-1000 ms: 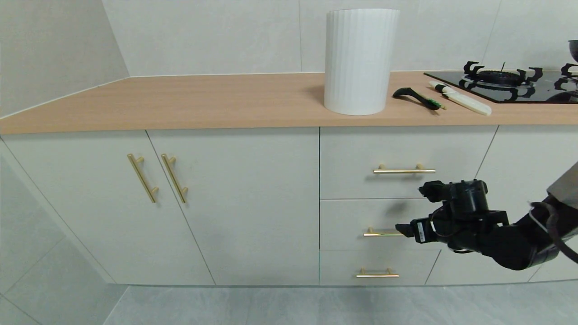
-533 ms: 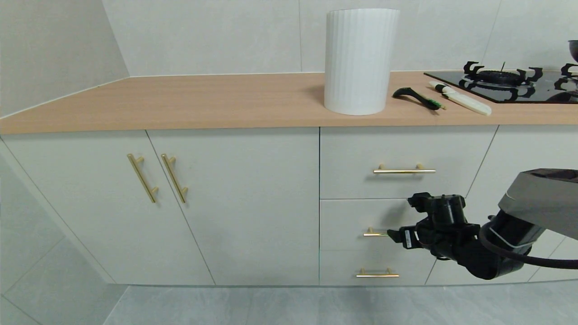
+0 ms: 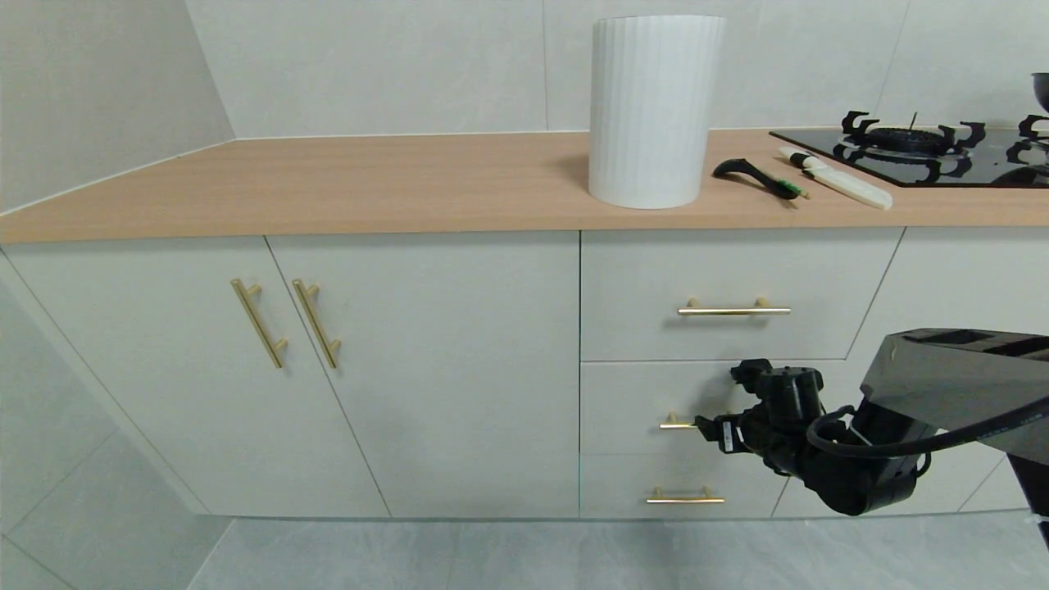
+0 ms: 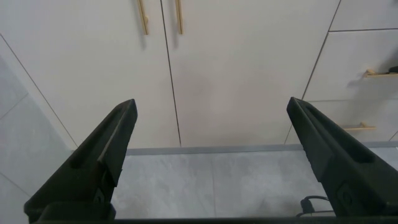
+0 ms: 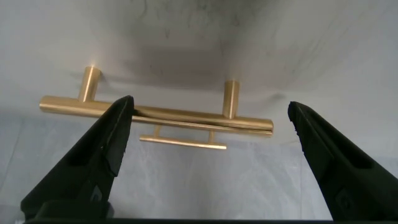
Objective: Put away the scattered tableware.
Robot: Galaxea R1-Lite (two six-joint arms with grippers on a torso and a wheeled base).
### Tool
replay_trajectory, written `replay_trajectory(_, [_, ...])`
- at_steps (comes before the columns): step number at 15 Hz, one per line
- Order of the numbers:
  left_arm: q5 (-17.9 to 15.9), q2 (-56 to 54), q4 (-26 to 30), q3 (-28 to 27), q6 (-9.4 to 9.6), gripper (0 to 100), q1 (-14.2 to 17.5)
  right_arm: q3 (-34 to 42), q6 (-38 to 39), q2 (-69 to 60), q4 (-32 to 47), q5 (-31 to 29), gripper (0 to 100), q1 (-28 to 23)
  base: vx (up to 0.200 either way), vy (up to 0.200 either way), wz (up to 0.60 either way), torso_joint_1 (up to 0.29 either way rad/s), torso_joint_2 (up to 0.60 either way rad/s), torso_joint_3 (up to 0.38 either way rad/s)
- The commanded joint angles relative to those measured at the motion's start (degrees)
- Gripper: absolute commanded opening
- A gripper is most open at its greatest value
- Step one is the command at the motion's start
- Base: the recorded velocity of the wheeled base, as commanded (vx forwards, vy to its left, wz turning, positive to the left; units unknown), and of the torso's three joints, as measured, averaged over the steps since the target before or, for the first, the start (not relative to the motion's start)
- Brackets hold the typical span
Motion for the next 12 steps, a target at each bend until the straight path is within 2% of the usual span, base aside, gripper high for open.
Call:
replay_trajectory(1, [0.0,0.0,0.0,0.0,-0.01,100,0.0,0.2,-0.1,0.8,0.3,0.0,100,0.0,0.000,0.000,0.00,0.000,0.00,0.000])
replay_trajectory(12, [0.0,0.0,0.0,0.0,-0.01,100,0.0,1.8,-0.4,-0.9,2.8,0.0,100,0.0,0.000,0.000,0.00,0.000,0.00,0.000])
